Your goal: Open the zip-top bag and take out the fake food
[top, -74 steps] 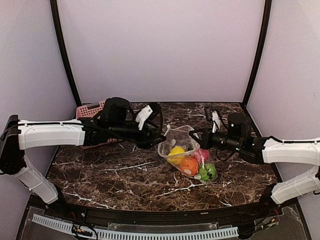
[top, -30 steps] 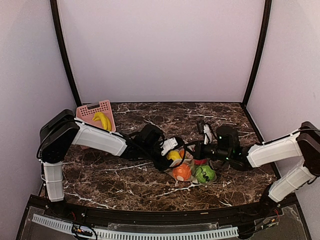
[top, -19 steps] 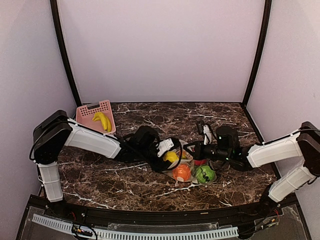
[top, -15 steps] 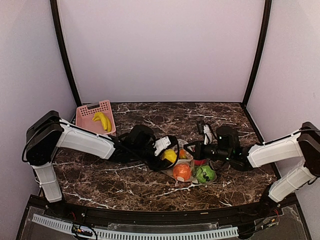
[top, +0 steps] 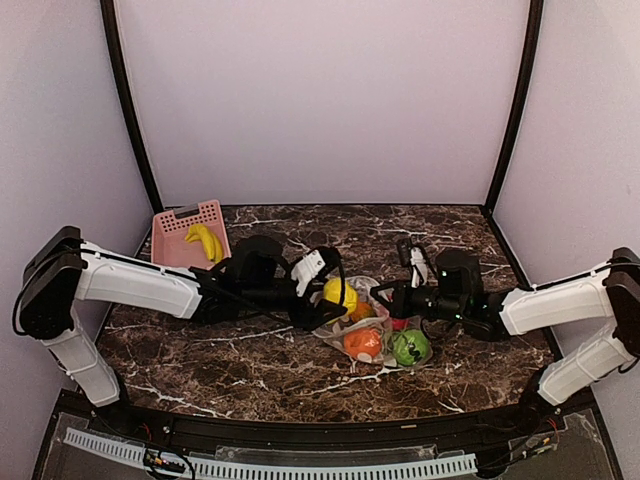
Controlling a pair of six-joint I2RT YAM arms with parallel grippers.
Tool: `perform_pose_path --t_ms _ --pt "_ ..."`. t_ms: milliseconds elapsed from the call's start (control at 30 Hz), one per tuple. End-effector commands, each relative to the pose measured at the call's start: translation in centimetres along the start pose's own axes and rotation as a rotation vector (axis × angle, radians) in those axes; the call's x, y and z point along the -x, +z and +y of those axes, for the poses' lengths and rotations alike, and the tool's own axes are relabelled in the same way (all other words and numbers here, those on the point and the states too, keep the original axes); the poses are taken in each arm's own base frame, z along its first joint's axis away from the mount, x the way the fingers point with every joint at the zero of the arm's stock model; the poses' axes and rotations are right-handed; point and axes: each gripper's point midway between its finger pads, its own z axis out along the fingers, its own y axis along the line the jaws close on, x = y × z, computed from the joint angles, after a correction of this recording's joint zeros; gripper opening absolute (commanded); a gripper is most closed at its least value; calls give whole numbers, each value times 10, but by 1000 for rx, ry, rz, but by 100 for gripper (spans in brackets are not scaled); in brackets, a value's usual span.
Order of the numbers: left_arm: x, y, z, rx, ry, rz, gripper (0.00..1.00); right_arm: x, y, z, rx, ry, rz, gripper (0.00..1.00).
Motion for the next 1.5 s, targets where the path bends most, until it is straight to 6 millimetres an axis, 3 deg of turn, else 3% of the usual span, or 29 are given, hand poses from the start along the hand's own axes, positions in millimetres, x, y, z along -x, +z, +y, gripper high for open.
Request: perform_pose_path --t_ms 0,167,233,367,400,433,467,533,733,900,1033,1133,1167,1200,1233,1267,1300,1333,1467 --pt "40 -18 0 -31 -61 -139 48 -2 -2 -2 -10 -10 -3 0" --pt "60 -30 6 -50 -145 -221 47 -1 -3 -1 -9 -9 -6 0" --pt "71 -42 19 -28 -201 -259 47 0 -4 -1 -11 -13 -8 0" --pt "80 -76 70 94 -348 -315 47 3 -5 1 -5 -20 -13 0" --pt "70 -83 92 159 -390 -292 47 2 -5 1 -5 -20 -13 0" --pt "74 -93 103 192 -420 -301 47 2 -5 1 -4 -20 -12 0" --pt "61 -102 126 264 -463 -269 47 2 -5 1 -3 -21 -13 0" --pt "53 -126 155 357 -521 -267 47 2 -6 2 -1 -20 -14 0" --pt "19 -195 227 637 -611 -257 48 4 -8 3 -1 -24 -20 0" --pt "-32 -250 286 884 -781 -174 48 4 -7 3 2 -24 -21 0" --pt "-70 -282 323 1040 -897 -147 48 4 -7 4 7 -26 -20 0" --pt "-81 -289 348 1111 -903 -121 49 5 -6 4 10 -28 -23 0" --pt "-98 -286 352 1130 -915 -57 50 5 -6 5 11 -29 -23 0" --pt "-89 -289 362 1144 -901 -61 51 6 -6 5 10 -31 -24 0" --pt "-107 -282 366 1157 -911 12 51 7 -7 5 13 -32 -27 0" --pt "-100 -284 374 1164 -904 17 52 6 -7 5 13 -34 -26 0" --pt "-113 -278 380 1172 -912 59 53 7 -7 6 15 -36 -29 0" --pt "-108 -279 388 1175 -908 56 54 7 -7 6 17 -36 -28 0" --pt "-125 -271 406 1215 -916 108 55 11 -8 10 29 -39 -31 0"
